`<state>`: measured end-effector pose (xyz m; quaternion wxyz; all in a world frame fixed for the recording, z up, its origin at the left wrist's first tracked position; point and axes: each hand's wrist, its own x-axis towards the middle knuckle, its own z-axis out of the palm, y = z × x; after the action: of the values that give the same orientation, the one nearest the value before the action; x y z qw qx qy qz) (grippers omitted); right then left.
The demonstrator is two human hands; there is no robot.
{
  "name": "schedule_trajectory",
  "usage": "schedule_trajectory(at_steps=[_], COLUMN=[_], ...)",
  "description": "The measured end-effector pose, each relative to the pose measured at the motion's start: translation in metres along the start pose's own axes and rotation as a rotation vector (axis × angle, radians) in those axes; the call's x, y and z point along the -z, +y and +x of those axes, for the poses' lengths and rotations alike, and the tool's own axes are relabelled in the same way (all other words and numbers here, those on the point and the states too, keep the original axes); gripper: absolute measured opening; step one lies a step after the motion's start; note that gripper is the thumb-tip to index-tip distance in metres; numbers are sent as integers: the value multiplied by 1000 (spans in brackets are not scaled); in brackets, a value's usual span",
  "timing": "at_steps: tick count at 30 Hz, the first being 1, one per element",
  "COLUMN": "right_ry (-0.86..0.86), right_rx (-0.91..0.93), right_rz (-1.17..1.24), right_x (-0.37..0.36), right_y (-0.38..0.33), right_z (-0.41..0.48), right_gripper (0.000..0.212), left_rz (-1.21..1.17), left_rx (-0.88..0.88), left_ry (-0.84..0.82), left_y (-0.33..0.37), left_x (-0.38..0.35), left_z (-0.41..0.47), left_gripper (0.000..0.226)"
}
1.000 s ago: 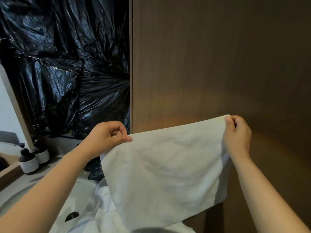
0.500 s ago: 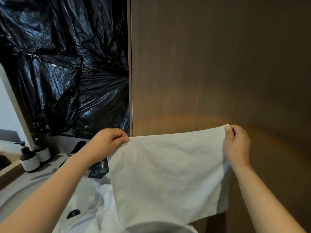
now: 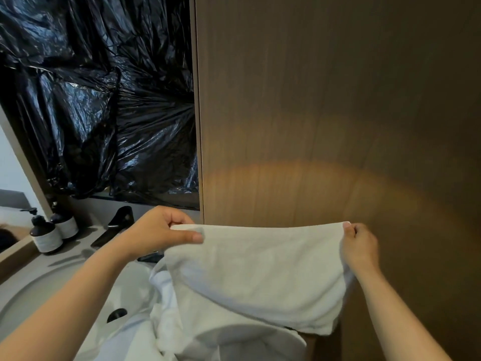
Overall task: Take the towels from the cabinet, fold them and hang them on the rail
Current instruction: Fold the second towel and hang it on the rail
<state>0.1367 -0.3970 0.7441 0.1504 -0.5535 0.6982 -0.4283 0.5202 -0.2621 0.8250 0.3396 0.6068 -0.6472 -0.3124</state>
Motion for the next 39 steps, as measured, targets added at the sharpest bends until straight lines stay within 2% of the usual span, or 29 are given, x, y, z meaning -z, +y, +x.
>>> schedule_trajectory(at_steps=[3,8,12,15,17,20,22,26,28,31,35,39], right_ry=[-27,-127,-229,-332,-504,-758,-821,-779,-740,-675,-658,-662], right_rx=[-66,-116,-15,120,221,322,337,277,321,435,447,505], right_rz=[-32,-95,-139,36,202,378,405,466,462,442,427,435], right_x=[-5,-16,-22,-29,-34,-46,-54,-60,-59,-58,-63,-66], right_y=[18,28,14,-17,-42,-65,-69,-63,-60,-60,-61,-65], right_z=[-4,-17,-35,-65,-93,-137,-159,-178,-183,-192,-200,-202], right_gripper=[34,33,35,31,22,24,24,19,16,18,12,11], left_rz=[-54,-169,-25,141,165,44,-79,-199,-248,-304,-342,-359], left_rx=[65,97,62,-47,-106,-86,-33,38,72,106,108,62], left_ry=[-75,-30,47,41,37,33,5,-68,-77,-8,124,183], left_y=[-8,-18,-20,-16,-13,-8,-6,-12,-17,-25,-33,-35], left_x=[3,-9,-26,-43,-54,-65,-70,-71,-72,-74,-77,-80], left_z=[-7,-16,-21,-23,-25,-31,-38,-51,-58,-65,-70,-71], left_gripper=[23,11,5,5,4,10,18,27,28,24,21,21])
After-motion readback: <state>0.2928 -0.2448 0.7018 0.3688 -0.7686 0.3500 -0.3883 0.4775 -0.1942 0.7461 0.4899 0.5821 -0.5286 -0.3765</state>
